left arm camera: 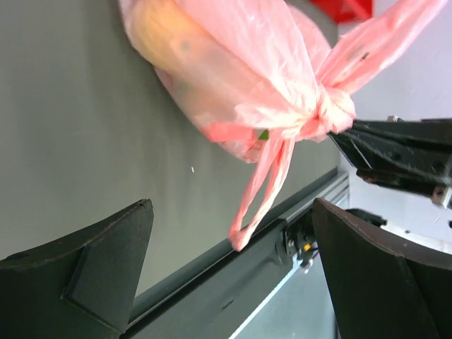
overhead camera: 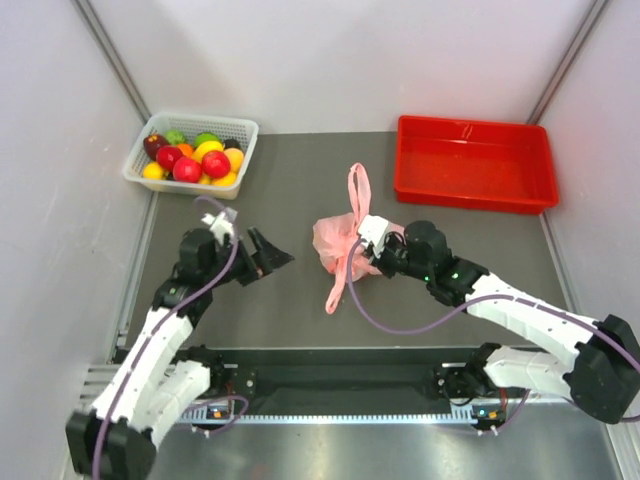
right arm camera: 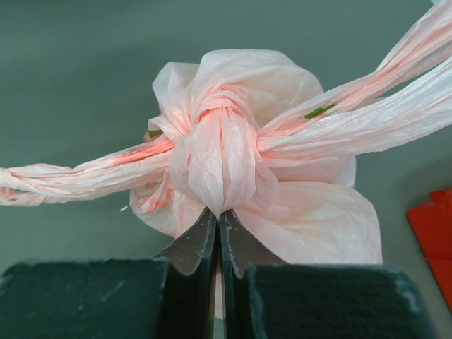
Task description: Untie the knot of the plastic bag and take out the fruit
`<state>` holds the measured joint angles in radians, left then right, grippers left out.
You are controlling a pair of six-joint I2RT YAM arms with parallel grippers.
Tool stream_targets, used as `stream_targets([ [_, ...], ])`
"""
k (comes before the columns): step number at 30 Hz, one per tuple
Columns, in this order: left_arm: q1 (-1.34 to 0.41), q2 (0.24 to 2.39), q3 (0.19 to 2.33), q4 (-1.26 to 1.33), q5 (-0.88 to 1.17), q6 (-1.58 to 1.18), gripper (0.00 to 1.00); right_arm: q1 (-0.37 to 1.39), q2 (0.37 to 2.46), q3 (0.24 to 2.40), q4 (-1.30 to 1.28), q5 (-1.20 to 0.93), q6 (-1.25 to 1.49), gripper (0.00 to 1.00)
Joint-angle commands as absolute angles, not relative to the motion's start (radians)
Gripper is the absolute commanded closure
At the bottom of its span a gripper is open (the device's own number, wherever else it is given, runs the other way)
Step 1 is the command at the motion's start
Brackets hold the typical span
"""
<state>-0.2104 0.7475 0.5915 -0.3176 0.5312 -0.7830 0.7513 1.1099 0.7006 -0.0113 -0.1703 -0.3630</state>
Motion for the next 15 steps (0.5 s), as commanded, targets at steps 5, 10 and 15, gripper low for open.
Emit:
stream_targets([
  [5,-0.414,0.998,0.706,-0.094,0.362,-0.863,0.01,0.833,1.049,0.626,0.080,-0.127,-0.330,1.00],
  [10,-0.439,1.104,0.712,-0.008,0.322,-0.951,0.01,0.871,1.043,0.592,0.109,-0.078,-0.327,1.00],
  [15,-0.475,1.222,0.730,0.066,0.311,-0.994,0.01,0.882,1.028,0.566,0.147,-0.068,-0.316,1.00],
])
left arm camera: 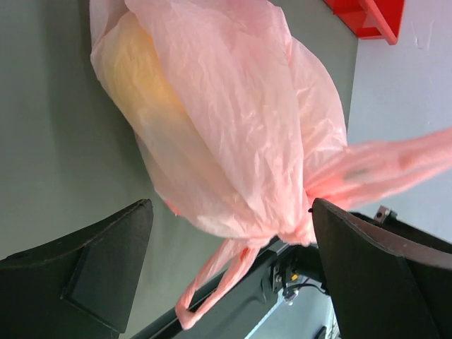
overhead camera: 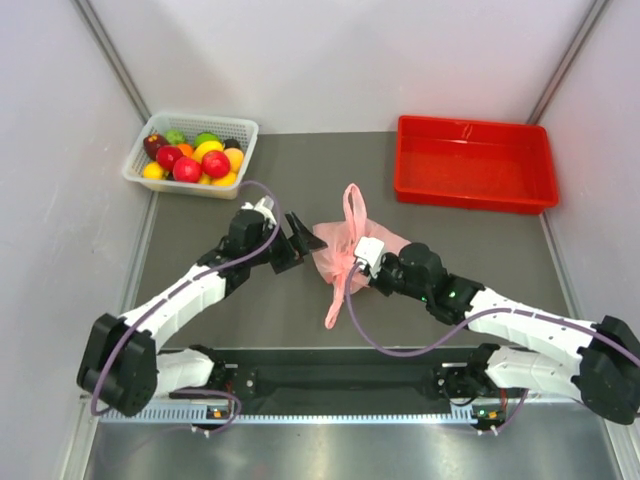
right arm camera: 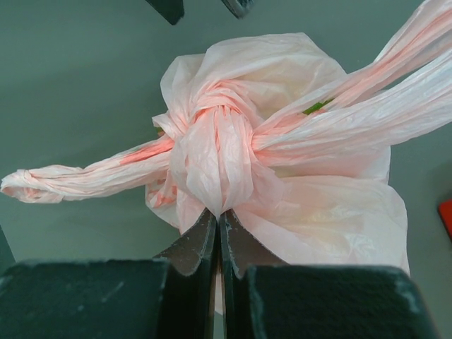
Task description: Untie the knot of the plastic bag and take out the fruit
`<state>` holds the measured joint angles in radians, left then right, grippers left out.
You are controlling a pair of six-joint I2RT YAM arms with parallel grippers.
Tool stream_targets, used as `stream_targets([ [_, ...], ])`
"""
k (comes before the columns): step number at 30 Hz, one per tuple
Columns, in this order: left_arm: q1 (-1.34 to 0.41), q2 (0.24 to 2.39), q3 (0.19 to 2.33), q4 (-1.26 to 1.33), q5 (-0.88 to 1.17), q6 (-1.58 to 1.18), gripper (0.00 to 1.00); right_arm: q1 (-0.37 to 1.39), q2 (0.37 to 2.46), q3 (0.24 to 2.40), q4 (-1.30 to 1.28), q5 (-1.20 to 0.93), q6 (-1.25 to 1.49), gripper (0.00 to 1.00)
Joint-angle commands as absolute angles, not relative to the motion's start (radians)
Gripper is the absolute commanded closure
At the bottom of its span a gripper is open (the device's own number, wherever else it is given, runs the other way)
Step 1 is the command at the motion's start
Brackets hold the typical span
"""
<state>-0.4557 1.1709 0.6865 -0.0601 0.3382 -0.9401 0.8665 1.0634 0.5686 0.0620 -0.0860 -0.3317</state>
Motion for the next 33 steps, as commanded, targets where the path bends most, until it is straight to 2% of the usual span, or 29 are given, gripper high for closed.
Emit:
stream_targets([
  [1,-0.486,1.238,0.729,0.081,0.322,-1.002,0.01,0.887,1.026,0.563,0.159,-0.060,-0.313,1.00],
  [9,-0.574,1.337,0.753,0.161,0.292,-1.045,0.01,0.900,1.037,0.563,0.176,-0.029,-0.307,1.00],
  [11,-0.574,1.350,0.759,0.166,0.282,-1.043,0.06,0.907,1.035,0.563,0.181,-0.025,-0.302,1.00],
  [12,-0.574,1.354,0.758,0.176,0.279,-1.040,0.21,0.908,1.034,0.561,0.181,-0.022,-0.302,1.00],
  [14,-0.574,1.355,0.755,0.183,0.273,-1.031,0.39,0.913,1.032,0.561,0.169,-0.009,-0.299,1.00],
  [15,-0.574,1.350,0.756,0.181,0.261,-1.026,0.61,0.914,1.032,0.563,0.164,-0.006,-0.292,1.00],
  [19,-0.571,1.333,0.752,0.140,0.224,-0.996,1.00,0.916,1.026,0.563,0.147,0.095,-0.270,1.00],
  [27,-0.486,1.178,0.700,0.005,0.094,-0.901,1.00,0.914,1.052,0.577,0.049,0.483,-0.105,1.00],
  [33,-0.381,1.025,0.638,-0.081,0.089,-0.848,1.00,0.897,1.052,0.592,-0.069,0.796,0.115,0.99],
])
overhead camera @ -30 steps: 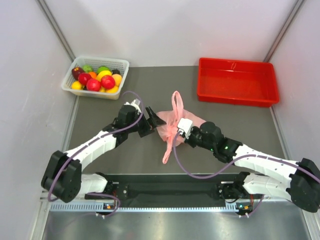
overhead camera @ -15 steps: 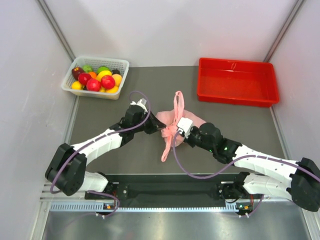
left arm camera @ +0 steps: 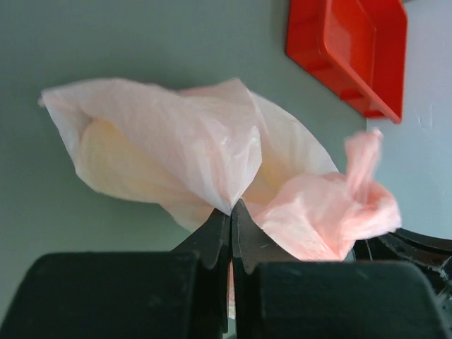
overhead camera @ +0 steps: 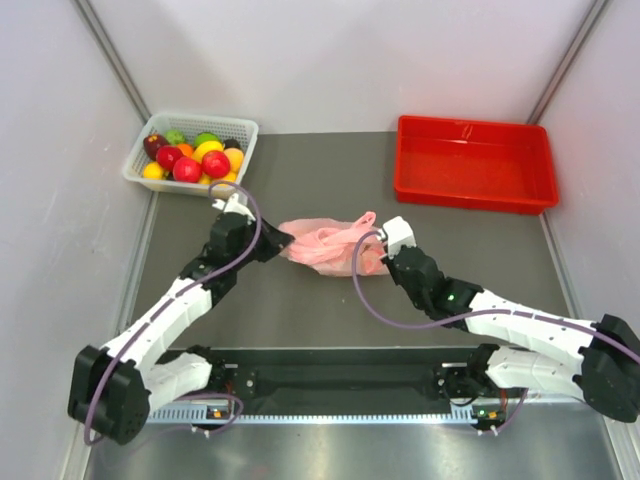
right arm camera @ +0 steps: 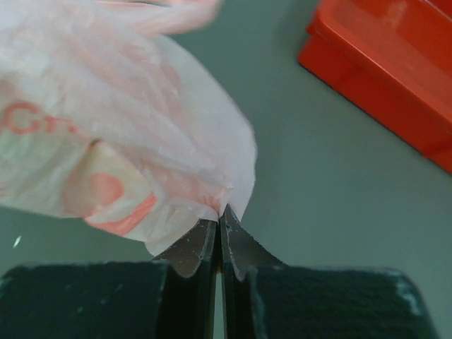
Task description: Untie the knot of the plastic bag and take out the fruit
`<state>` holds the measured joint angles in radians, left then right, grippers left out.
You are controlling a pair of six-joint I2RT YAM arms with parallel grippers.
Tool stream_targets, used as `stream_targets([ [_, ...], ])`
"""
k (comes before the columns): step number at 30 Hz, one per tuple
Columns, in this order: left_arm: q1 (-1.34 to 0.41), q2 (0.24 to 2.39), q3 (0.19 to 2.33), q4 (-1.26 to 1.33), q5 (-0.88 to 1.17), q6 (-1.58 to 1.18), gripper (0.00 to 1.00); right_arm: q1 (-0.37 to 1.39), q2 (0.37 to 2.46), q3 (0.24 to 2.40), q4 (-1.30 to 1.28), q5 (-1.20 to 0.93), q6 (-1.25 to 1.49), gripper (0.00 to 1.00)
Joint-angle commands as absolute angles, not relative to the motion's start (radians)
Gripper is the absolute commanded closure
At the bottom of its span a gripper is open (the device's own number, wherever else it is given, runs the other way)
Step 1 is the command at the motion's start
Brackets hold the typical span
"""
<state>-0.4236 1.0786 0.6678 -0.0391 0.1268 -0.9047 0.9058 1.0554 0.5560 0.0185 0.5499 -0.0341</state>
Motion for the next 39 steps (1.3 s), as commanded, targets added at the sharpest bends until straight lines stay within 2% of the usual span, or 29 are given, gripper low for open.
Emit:
stream_targets([
  [1,-0.371,1.005,0.632,-0.089,0.092,-0.845,1.00,0.896,1.055,0.598,-0.093,0.813,0.164,0.95],
  [2,-0.365,0.996,0.626,-0.097,0.095,-0.844,1.00,0.890,1.060,0.607,-0.110,0.825,0.182,0.89],
  [3,-0.365,0.988,0.612,-0.100,0.097,-0.841,1.00,0.888,1.063,0.626,-0.144,0.828,0.195,0.72],
  [5,-0.362,0.960,0.595,-0.100,0.095,-0.844,1.00,0.888,1.062,0.644,-0.176,0.824,0.221,0.53],
  [6,-0.362,0.953,0.580,-0.094,0.100,-0.844,1.00,0.887,1.057,0.669,-0.192,0.781,0.219,0.35],
  [7,-0.364,0.933,0.574,-0.097,0.095,-0.845,1.00,0.888,1.034,0.676,-0.205,0.749,0.204,0.28],
  [8,-0.362,0.925,0.566,-0.100,0.098,-0.845,1.00,0.888,1.017,0.690,-0.207,0.714,0.193,0.14],
  [9,-0.362,0.910,0.563,-0.104,0.098,-0.850,1.00,0.888,0.997,0.692,-0.201,0.612,0.178,0.04],
  [10,-0.361,0.905,0.561,-0.106,0.100,-0.851,1.00,0.888,0.948,0.693,-0.183,0.547,0.145,0.00],
  [12,-0.359,0.888,0.557,-0.101,0.117,-0.862,1.00,0.888,0.902,0.693,-0.164,0.327,0.103,0.00],
  [15,-0.360,0.882,0.555,-0.084,0.144,-0.876,1.00,0.911,0.877,0.732,-0.172,0.212,0.058,0.00],
  [20,-0.360,0.896,0.560,-0.069,0.175,-0.877,1.00,0.959,0.997,0.843,-0.195,0.241,-0.055,0.00],
  [29,-0.360,0.893,0.568,-0.067,0.192,-0.882,1.00,0.959,1.270,1.012,-0.180,0.475,-0.092,0.00],
  [35,-0.360,0.900,0.563,-0.051,0.221,-0.885,1.00,0.934,1.396,1.025,-0.011,0.746,0.047,0.00],
  [39,-0.360,0.885,0.566,-0.075,0.215,-0.876,1.00,0.891,1.462,1.061,-0.052,0.969,0.278,0.00],
])
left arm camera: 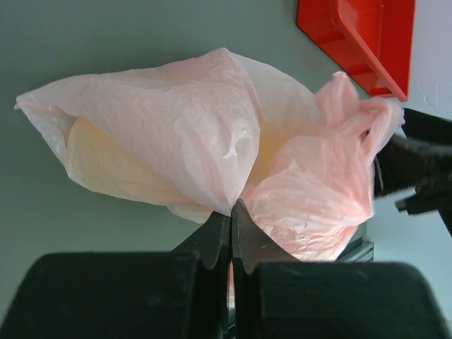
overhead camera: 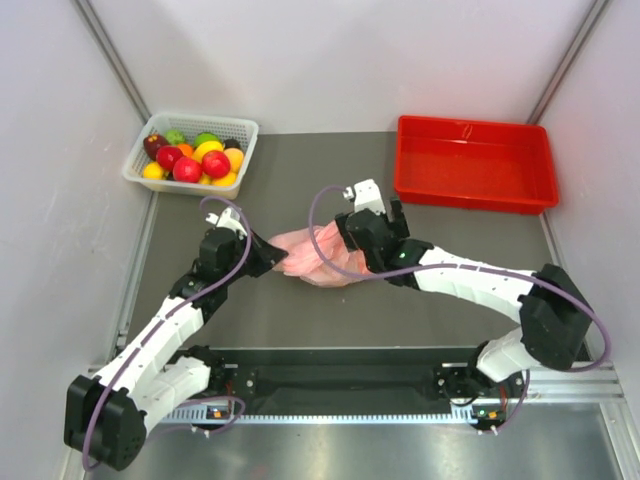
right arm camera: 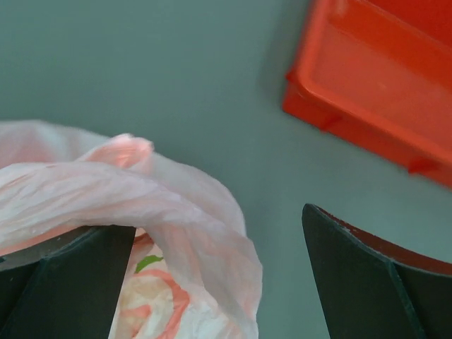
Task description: Untie the knot of the plastic bag and take out the fruit
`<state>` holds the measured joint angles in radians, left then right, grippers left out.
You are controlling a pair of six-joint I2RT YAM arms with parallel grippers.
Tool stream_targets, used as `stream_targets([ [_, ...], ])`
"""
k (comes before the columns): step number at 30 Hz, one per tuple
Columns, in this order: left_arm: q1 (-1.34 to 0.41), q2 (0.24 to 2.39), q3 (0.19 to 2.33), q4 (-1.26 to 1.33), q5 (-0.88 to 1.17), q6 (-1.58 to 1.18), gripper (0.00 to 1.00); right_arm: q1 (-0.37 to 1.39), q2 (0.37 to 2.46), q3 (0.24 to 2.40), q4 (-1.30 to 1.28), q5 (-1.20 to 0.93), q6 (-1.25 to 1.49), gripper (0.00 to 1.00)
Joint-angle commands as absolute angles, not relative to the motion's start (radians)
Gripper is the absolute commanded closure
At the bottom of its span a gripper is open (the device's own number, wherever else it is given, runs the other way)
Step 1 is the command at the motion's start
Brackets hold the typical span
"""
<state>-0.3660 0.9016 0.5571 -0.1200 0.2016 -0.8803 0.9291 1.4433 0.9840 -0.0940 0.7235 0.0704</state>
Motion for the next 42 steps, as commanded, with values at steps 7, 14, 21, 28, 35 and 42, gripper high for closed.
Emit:
stream_targets([
  [7,-0.342,0.822,0.566,-0.150,0.138,-0.830,1.00,0.713,1.352,0.967,-0.212,0.954,0.532,0.00],
  [14,-0.307,0.847,0.548,-0.127,0.172,-0.831,1.00,0.640,1.136,0.800,-0.160,0.749,0.486,0.00],
  [21,-0.296,0.847,0.545,-0.106,0.190,-0.834,1.00,0.598,0.927,0.664,-0.066,0.470,0.404,0.49],
  [28,-0.285,0.863,0.538,-0.042,0.206,-0.851,1.00,0.584,0.828,0.686,-0.095,0.283,0.354,1.00],
  [35,-0.275,1.041,0.653,0.230,0.200,-0.835,1.00,0.572,0.997,0.814,0.000,0.132,0.255,1.00],
  [42,-0.216,1.247,0.759,0.576,0.186,-0.799,1.00,0.548,1.173,0.954,0.147,0.138,0.190,1.00],
])
